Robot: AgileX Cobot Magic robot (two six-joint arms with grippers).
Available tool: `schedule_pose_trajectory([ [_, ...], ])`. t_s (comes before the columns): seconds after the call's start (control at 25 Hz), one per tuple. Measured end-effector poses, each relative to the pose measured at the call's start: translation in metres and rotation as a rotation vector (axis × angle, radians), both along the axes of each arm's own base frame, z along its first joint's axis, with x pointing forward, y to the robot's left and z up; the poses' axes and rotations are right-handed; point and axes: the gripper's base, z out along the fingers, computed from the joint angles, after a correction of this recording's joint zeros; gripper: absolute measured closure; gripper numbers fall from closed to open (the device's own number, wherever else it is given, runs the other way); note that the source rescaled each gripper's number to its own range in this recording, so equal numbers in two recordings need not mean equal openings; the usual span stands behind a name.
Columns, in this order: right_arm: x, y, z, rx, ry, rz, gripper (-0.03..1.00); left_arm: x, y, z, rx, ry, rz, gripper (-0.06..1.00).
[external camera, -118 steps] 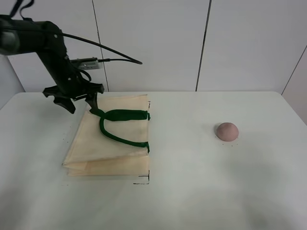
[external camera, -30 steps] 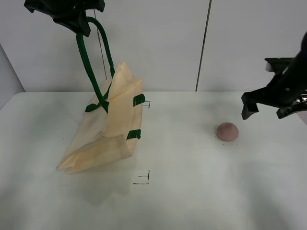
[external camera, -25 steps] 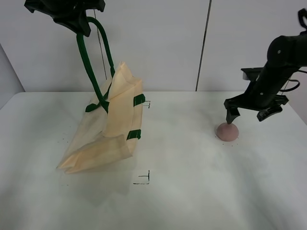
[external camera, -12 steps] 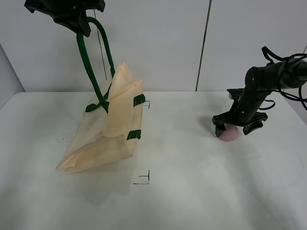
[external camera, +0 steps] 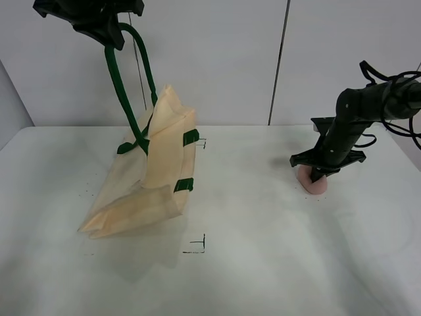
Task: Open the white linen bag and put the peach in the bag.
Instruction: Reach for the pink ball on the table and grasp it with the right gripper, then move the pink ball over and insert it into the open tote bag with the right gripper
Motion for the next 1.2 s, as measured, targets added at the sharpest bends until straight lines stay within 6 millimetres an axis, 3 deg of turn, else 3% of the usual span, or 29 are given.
schedule_pose_trajectory([
  [0.16,0.008,0.005,0.036,0.041,-0.042,0.028,0.97,-0.006,0.002,0.008,-0.003,-0.019,-0.003,0.94],
  [0.32,0.016,0.024,0.101,0.179,-0.164,0.108,0.97,-0.012,0.004,0.017,-0.009,-0.041,-0.004,0.94],
  [0.48,0.017,0.071,0.149,0.344,-0.261,0.249,0.97,-0.013,0.004,0.018,-0.009,-0.044,-0.005,0.94],
  [0.6,0.008,0.118,0.165,0.435,-0.307,0.349,0.97,-0.013,0.005,0.018,-0.006,-0.045,-0.004,0.94],
  [0.76,-0.01,0.182,0.163,0.484,-0.339,0.466,0.97,-0.013,0.005,0.018,0.002,-0.047,-0.002,0.94],
  [0.92,-0.02,0.232,0.134,0.494,-0.314,0.537,0.97,-0.013,0.006,0.018,0.003,-0.048,-0.001,0.94],
  [1.04,-0.022,0.254,0.104,0.484,-0.283,0.559,0.97,-0.013,0.006,0.018,0.003,-0.048,-0.001,0.94],
  [1.2,-0.016,0.263,0.074,0.472,-0.264,0.54,0.97,-0.013,0.006,0.018,0.003,-0.048,-0.001,0.94],
])
